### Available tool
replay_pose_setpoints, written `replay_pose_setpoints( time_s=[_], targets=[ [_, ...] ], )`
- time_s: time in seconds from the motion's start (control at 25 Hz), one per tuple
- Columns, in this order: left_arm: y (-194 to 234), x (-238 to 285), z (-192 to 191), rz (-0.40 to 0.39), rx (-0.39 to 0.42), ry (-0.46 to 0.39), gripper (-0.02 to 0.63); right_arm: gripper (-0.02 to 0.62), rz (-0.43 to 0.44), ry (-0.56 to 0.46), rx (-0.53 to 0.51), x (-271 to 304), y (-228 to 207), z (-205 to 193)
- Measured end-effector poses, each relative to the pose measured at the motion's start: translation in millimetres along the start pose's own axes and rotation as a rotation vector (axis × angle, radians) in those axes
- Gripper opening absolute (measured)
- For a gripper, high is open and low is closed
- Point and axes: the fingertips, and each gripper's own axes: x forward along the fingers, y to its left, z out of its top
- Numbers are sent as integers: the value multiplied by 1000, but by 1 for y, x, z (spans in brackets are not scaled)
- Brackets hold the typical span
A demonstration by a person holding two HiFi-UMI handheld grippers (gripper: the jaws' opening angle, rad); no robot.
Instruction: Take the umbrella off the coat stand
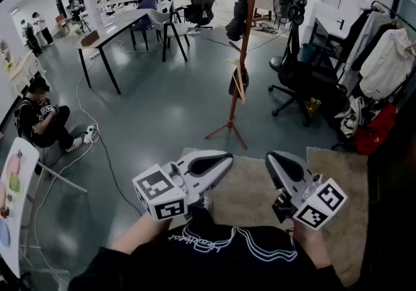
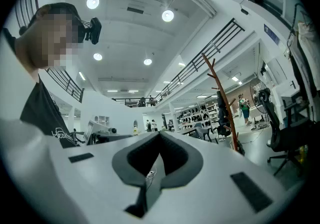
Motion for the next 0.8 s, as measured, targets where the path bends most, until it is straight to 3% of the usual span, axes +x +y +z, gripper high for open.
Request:
replay_pose_setpoints(
  time_s=[0.32,0.64,0.68,0.8],
  targets=[
    [-10,-5,1,36,3,-1,8,2,21,-28,11,-8,8,4],
    [-7,0,10,74,49,1,9,3,-24,-63,-32,-8,-7,12],
    [-4,-1,12,89,50,-4,15,3,-20,-63,-30,-7,-8,11],
    [11,-1,15,128,37,-23,122,3,-13,-62,-23,-3,-13,8]
  ],
)
